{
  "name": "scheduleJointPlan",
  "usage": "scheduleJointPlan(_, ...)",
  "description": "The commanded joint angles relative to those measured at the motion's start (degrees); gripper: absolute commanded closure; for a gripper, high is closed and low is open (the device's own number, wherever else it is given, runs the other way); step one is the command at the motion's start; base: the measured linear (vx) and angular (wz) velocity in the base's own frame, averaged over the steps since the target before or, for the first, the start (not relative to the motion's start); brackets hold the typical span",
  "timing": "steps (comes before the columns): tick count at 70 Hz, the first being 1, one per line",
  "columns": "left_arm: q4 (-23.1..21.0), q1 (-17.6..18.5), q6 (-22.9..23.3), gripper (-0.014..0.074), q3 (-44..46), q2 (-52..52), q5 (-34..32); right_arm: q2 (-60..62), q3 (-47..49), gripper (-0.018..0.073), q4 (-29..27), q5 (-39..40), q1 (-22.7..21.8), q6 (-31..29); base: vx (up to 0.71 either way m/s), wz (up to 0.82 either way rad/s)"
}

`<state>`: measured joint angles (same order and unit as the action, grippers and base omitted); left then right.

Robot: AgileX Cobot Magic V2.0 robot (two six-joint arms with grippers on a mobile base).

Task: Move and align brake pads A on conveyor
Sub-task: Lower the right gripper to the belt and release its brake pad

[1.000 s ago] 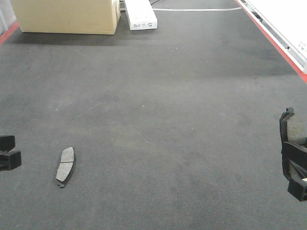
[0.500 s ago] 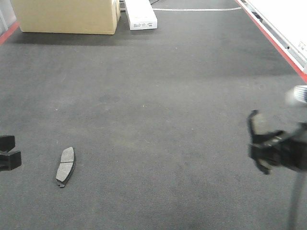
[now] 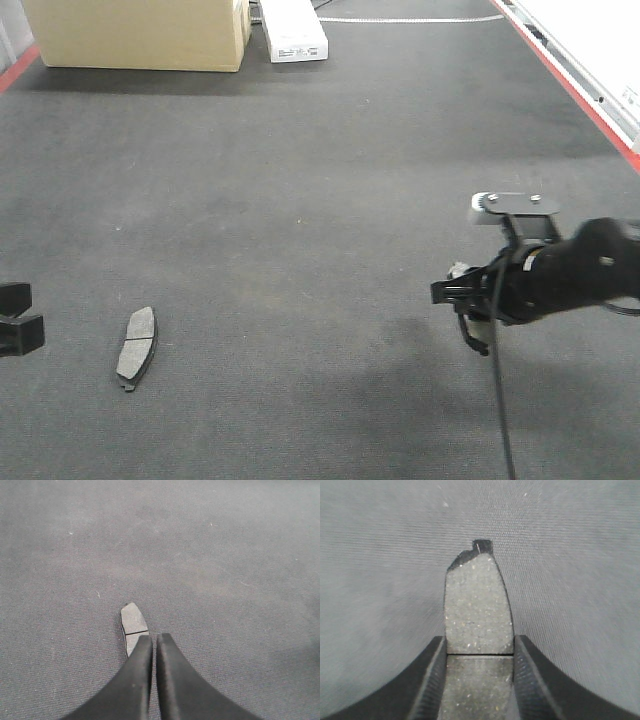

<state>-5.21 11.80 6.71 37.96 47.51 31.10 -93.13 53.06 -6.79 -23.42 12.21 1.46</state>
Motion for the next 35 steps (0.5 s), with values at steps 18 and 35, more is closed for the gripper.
scheduleJointPlan(18,-0.28,0.23,-0.08,0.0604,1.43,-0.39,-3.18,-7.12,6.31,0.0545,-0.43,2.98,-0.22,-1.46,0.0,0.0)
scheduleJointPlan(35,-0.28,0.23,-0.08,0.0604,1.43,-0.39,-3.18,-7.75,6.31,0.0532,-0.43,3.01,-0.22,-1.46,0.0,0.0)
